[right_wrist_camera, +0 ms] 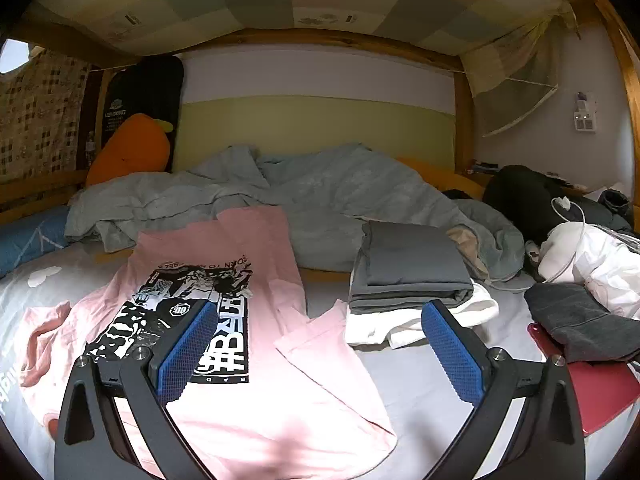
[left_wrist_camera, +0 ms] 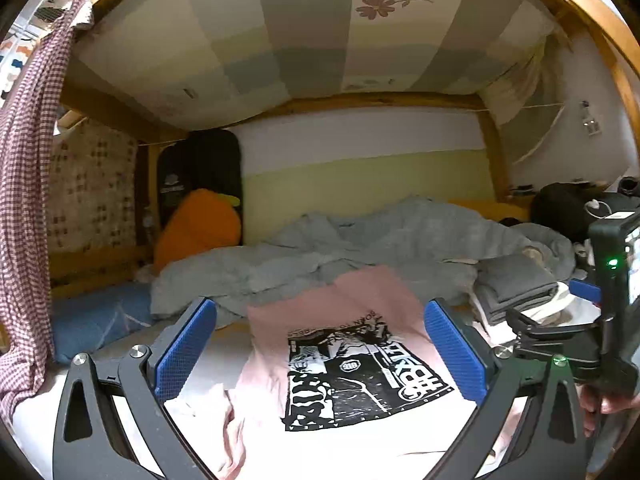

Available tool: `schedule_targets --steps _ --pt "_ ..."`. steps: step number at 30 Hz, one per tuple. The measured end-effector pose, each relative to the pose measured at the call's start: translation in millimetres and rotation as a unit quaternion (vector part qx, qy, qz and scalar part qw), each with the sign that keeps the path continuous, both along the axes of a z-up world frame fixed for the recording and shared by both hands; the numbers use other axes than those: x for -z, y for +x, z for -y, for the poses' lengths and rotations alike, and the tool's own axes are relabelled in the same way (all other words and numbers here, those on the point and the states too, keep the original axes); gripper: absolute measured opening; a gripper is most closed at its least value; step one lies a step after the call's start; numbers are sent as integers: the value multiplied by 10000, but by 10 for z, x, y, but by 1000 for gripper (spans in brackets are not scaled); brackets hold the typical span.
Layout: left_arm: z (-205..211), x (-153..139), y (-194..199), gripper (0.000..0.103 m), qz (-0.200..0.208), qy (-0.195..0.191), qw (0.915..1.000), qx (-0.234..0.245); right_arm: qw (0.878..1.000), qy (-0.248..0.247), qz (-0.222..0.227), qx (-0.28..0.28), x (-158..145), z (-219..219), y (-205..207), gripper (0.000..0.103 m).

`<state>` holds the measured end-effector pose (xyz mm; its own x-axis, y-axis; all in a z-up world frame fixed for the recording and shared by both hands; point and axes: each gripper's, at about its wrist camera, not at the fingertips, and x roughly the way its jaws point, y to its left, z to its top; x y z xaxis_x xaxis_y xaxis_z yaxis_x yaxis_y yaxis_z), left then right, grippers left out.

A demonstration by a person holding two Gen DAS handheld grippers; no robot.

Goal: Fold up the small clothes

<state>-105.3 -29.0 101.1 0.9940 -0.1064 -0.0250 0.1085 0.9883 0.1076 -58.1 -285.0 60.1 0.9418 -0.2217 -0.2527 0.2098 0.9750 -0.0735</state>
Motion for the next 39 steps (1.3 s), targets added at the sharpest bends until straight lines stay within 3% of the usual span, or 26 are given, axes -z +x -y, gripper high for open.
schedule_targets --steps 6,9,12,14,16,18,21,23,28,30,32,33,35,37,38,39 --pt "-66 79 46 103 -78 -226 9996 -164 10000 59 7 -69 -6 8 -21 102" --pt "-179 141 84 103 -65 -704 9975 -34 10000 -36 -25 52 39 33 -26 102" --pt "-250 195 192 103 -76 -900 9959 -70 9998 -85 -119 154 118 114 -29 102" --pt "-274 282 370 103 -449 -815 9956 -77 9995 134 -182 215 156 241 -39 102" --pt "-295 374 575 103 -1032 -711 9921 31 9956 811 259 381 165 465 -169 102" --pt "-356 502 687 103 -1265 -758 9890 -93 9902 1179 453 601 146 620 -234 102" --pt "-428 657 720 103 -1175 -757 9892 -437 9898 1201 213 740 128 771 -173 102" --pt "-439 761 773 103 -1287 -667 9887 -375 9886 1224 115 865 151 868 -151 102" --pt "-382 1045 935 103 -1958 -323 9801 -64 9917 872 -69 941 139 923 -68 102" --pt "-396 1185 984 103 -2236 -240 9740 -273 9918 940 -234 832 165 961 -3 97" --pt "-368 1366 1048 102 -2855 14 9550 -806 9889 1212 -572 635 263 1002 108 89" --pt "-381 1429 1046 102 -3021 -22 9506 -710 9861 1353 -805 531 340 1019 184 87" --pt "-456 1485 1006 102 -3086 -340 9497 -396 9766 1655 -1313 397 540 1047 343 63" --pt "-524 1480 1035 102 -3173 -542 9459 -403 9660 2003 -1598 332 695 1078 417 51" --pt "-559 1491 1064 102 -3259 -631 9427 -346 9577 2306 -1679 367 792 1106 421 38" --pt "-576 1514 1081 102 -3335 -667 9397 -349 9519 2481 -1712 547 858 1111 406 31"
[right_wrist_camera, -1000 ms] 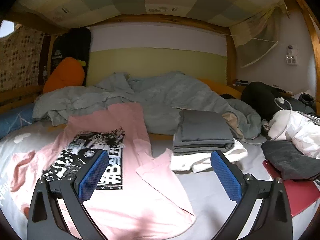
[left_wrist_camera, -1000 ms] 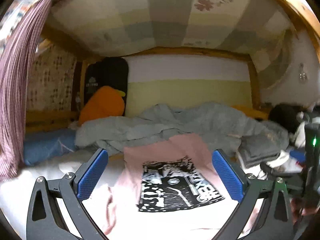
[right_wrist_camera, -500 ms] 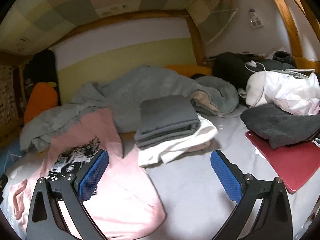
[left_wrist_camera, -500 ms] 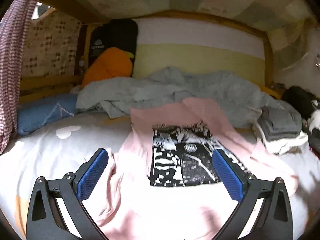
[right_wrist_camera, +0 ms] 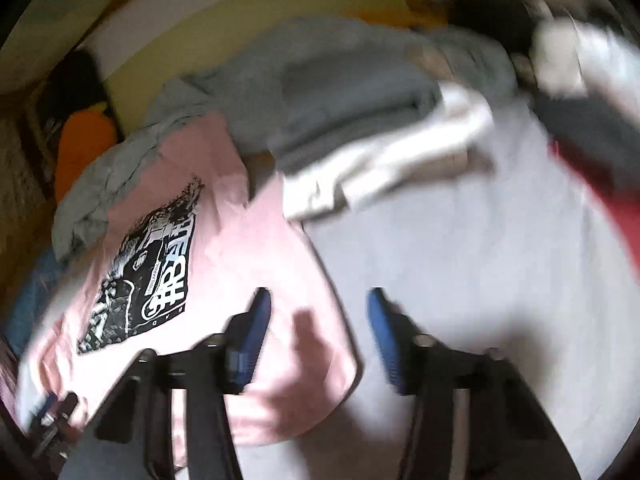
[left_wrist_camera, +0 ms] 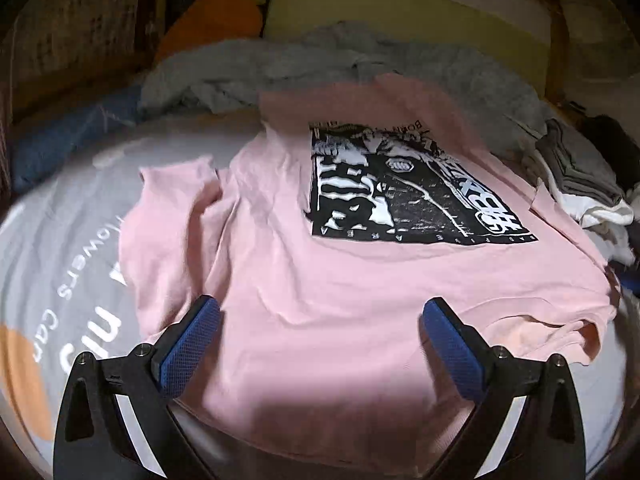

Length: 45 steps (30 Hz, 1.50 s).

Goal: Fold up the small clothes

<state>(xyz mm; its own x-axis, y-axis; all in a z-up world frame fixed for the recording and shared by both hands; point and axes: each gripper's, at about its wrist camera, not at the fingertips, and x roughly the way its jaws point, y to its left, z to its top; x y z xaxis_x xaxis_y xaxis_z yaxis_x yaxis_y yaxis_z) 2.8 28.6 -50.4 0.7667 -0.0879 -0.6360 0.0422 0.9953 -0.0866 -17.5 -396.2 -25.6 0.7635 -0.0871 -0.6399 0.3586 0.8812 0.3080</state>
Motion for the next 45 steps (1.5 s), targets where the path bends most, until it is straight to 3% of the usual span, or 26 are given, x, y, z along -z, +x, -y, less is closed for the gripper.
schedule_targets --steps 2,6,11,16,17,18,20,22,24,25,26,27,28,30,33,36,37,38,39,40,41,43,45 --pt "-24 89 -16 101 -133 30 9999 -32 9987 -198 -214 420 91 -75 -32 28" --pt "12 82 -156 100 55 61 9997 247 9953 -955 -51 -134 91 -438 -78 22" --pt "-18 95 -316 100 100 -67 9993 360 9923 -465 -22 -1150 63 -769 -97 20" --pt "-3 81 -432 100 39 -54 9992 387 9948 -258 47 -981 119 -889 -230 20" --pt "-28 55 -472 98 22 -198 9990 390 9952 -290 16 -931 136 -892 -260 20" --pt "-80 18 -510 89 45 -485 9980 405 9958 -264 -40 -873 148 -873 -283 20" --pt "-218 -74 -593 81 65 -1202 9913 532 9963 18 -176 -846 186 -732 -366 28" --pt "-269 -111 -641 76 -30 -1225 9916 405 9957 267 -189 -863 207 -666 -436 29" --pt "-344 -51 -681 73 -144 -1368 9900 325 9968 276 -105 -744 200 -628 -562 41" --pt "-371 5 -683 72 -249 -1452 9887 280 9972 262 -105 -697 204 -613 -607 53" --pt "-386 56 -662 71 -348 -1501 9876 303 9972 321 -89 -667 224 -593 -660 54" --pt "-362 64 -631 72 -340 -1385 9889 416 9968 429 -83 -671 249 -576 -687 54" --pt "-301 46 -579 78 -342 -1067 9915 655 9959 571 -86 -692 274 -559 -695 54" --pt "-126 14 -500 78 -326 -331 9939 1004 9945 746 -63 -727 275 -542 -665 55" --pt "-7 15 -561 84 -297 -301 9927 1126 9867 1327 35 -936 298 -519 -524 56" --pt "114 89 -602 82 -98 253 9956 897 9838 1351 -52 -1179 308 -621 -405 56" --pt "135 100 -631 71 74 331 9961 820 9837 1250 -78 -1289 294 -684 -375 55" --pt "153 105 -662 62 226 409 9961 754 9812 1307 -96 -1420 301 -731 -353 42" --pt "178 115 -680 44 284 491 9958 716 9749 1508 -122 -1633 328 -768 -317 31" --pt "195 94 -708 21 326 497 9955 742 9665 1798 -157 -1827 379 -792 -282 13" --pt "183 66 -724 11 357 404 9956 772 9577 2147 -191 -1905 464 -799 -253 8" --pt "86 -27 -785 9 543 56 9957 749 9586 2256 -96 -1735 540 -791 -289 7" --pt "12 -140 -883 8 777 -93 9943 725 9673 1929 14 -1647 452 -810 -386 7"
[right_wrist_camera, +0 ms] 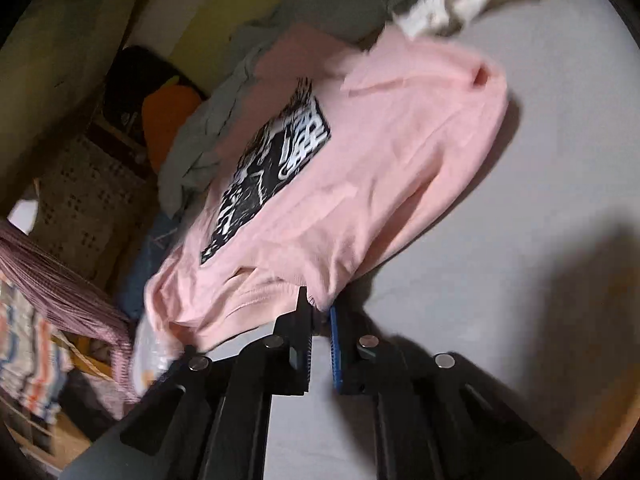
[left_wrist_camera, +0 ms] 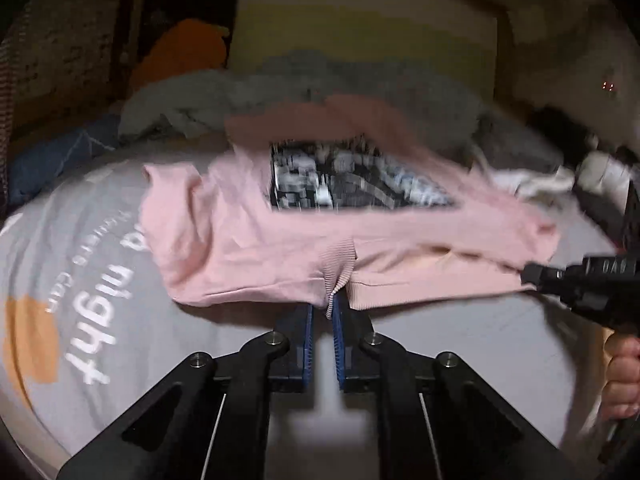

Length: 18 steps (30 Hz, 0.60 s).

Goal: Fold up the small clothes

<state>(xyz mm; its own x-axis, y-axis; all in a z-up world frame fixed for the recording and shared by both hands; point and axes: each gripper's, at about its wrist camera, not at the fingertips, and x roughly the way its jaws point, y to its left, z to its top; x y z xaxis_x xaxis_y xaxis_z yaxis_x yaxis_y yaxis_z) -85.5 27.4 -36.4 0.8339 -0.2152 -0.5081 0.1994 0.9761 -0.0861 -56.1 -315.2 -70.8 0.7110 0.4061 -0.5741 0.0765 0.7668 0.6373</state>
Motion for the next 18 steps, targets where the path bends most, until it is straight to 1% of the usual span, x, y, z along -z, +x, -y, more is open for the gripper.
schedule_targets --steps 1,3,4,5,7,8,9,10,12,14,15,16,17,18 --pt "-40 -61 -62 8 80 -59 10000 6 9996 -212 160 17 -85 -17 -83 7" --pt "-113 -129 -188 8 69 -248 9997 8 9986 -395 354 -52 -214 -21 -209 7" --pt "-131 -148 -264 8 43 -280 9996 -23 9980 -458 428 -87 -271 -21 -279 7" --pt "-136 -162 -340 7 59 -194 9998 -70 9975 -485 491 -121 -341 -23 -369 7" --pt "-57 -178 -524 8 198 252 9994 -135 9982 -397 416 -139 -372 -28 -509 7" --pt "-12 -171 -631 8 239 479 9985 -118 9990 -301 293 -141 -362 -27 -600 7" --pt "21 -148 -720 8 228 675 9973 -157 9995 -241 191 -120 -331 -40 -716 7" --pt "21 -107 -766 8 147 766 9968 -189 9995 -290 114 -77 -288 -99 -830 7" --pt "-11 41 -739 8 -160 804 9964 -221 9986 -529 21 -48 -197 -183 -997 7" --pt "-33 195 -668 11 -563 795 9952 -127 9963 -841 -158 -82 -65 -284 -1062 8" --pt "-43 226 -654 13 -679 744 9949 -64 9953 -935 -220 -90 -37 -297 -1056 8" --pt "-40 210 -668 13 -676 685 9954 -15 9942 -1036 -266 -108 -34 -295 -1044 9" --pt "-25 161 -704 14 -560 686 9961 60 9936 -1073 -290 -177 -78 -274 -1020 11" --pt "28 98 -759 15 -386 793 9960 149 9940 -1021 -316 -243 -136 -236 -994 11"
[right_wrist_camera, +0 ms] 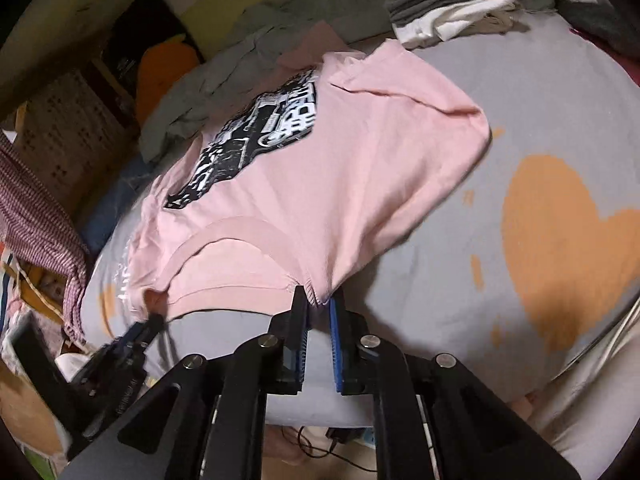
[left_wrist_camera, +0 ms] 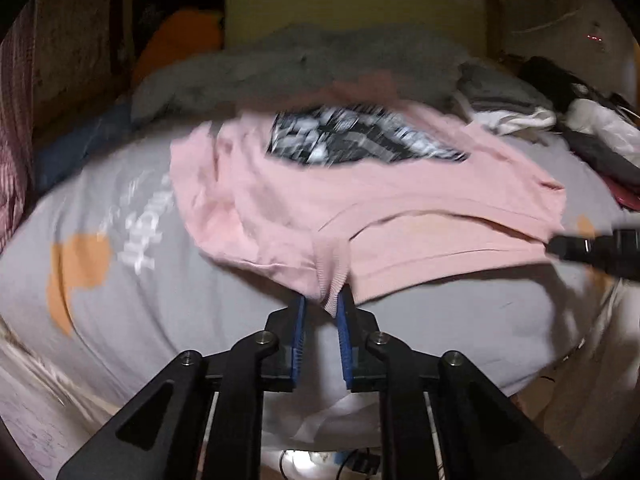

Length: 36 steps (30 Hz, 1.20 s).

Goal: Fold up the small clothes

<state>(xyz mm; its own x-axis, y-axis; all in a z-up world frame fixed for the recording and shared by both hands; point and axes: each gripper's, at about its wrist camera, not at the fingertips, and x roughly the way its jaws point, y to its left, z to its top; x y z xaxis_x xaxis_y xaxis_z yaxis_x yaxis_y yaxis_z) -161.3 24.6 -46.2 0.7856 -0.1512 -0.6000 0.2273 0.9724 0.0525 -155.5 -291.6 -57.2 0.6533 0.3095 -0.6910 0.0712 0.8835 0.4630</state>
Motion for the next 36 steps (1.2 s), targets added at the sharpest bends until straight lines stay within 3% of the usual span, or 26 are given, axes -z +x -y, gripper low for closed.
schedule_targets --steps 3,7,9,12,14,18,21,25,28,30,32,34,36 --pt "156 -219 -133 16 524 246 9982 178 9994 164 285 89 -253 170 -37 14" --pt "189 -568 -69 23 871 -138 9953 411 9962 -431 732 204 -605 372 -72 17" --pt "263 -716 34 31 1054 -145 9932 478 9933 -660 909 253 -747 483 -9 19" --pt "371 -798 408 34 1164 -59 9915 581 9892 -1069 998 43 -871 559 294 20" --pt "477 -735 794 38 917 66 9932 715 9866 -1326 870 -379 -904 533 677 20" --pt "594 -454 1531 38 -23 116 9978 647 9799 -1759 426 -836 -789 414 1383 20" --pt "570 -228 1776 39 -486 69 9973 555 9743 -2016 302 -960 -654 298 1736 20" --pt "577 28 1790 45 -653 -56 9970 404 9716 -2143 43 -1006 -409 192 1979 20" --pt "660 48 1731 47 -442 210 9980 398 9650 -2364 -59 -1133 -278 110 2084 20" --pt "664 54 1707 48 -396 242 9982 377 9540 -2857 49 -906 -223 75 2115 20" --pt "644 49 1698 52 -442 217 9984 284 9497 -3118 88 -282 -235 203 2115 17" --pt "611 45 1759 58 -458 146 9987 182 9555 -2929 66 342 -302 473 2076 3" --pt "598 47 1767 58 -473 88 9987 183 9529 -2864 120 991 -426 782 1986 2"
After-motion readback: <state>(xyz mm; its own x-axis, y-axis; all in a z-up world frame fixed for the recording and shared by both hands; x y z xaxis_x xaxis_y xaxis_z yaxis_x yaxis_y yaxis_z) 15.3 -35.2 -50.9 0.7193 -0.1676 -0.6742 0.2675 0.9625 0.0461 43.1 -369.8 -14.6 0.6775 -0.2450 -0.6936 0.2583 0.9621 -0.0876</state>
